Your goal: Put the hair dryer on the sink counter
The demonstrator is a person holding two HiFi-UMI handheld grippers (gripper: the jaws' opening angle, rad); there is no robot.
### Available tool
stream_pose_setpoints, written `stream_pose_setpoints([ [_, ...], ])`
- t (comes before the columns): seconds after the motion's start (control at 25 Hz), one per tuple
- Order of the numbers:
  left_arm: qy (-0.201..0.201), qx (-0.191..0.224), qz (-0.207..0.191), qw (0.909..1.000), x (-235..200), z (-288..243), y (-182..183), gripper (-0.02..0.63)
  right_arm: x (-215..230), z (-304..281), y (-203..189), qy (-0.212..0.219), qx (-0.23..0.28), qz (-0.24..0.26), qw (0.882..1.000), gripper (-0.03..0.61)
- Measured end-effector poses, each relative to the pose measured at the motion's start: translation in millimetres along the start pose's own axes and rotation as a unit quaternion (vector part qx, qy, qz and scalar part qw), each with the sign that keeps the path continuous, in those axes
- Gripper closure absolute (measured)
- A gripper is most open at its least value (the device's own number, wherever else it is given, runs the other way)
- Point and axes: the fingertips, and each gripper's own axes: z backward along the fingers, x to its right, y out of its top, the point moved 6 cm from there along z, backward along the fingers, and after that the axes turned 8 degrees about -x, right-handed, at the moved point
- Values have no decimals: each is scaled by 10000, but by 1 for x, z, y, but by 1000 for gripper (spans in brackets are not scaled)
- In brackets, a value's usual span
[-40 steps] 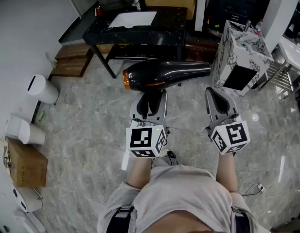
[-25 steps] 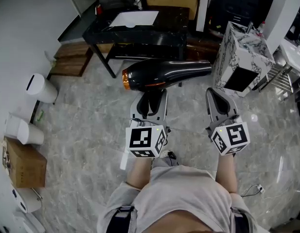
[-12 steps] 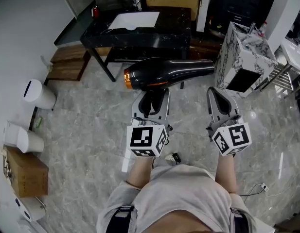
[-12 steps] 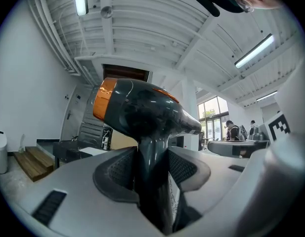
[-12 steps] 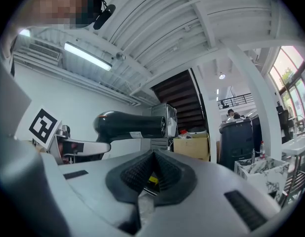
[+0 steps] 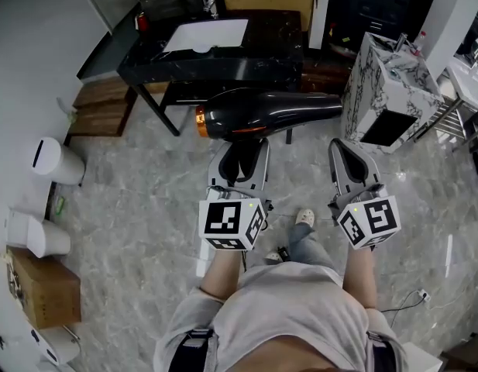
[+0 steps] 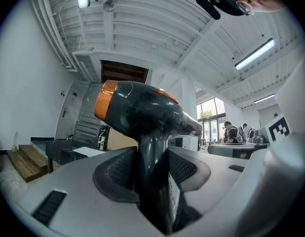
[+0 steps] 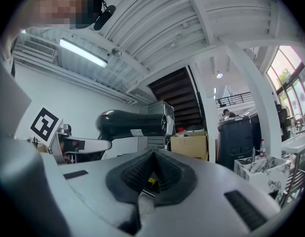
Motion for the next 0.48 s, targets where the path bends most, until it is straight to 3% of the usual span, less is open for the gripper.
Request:
stream_pose_setpoints([
  [0.48, 204, 24, 68, 9998, -22, -100, 13, 420, 65, -96, 16, 386, 1, 153, 9991, 569],
])
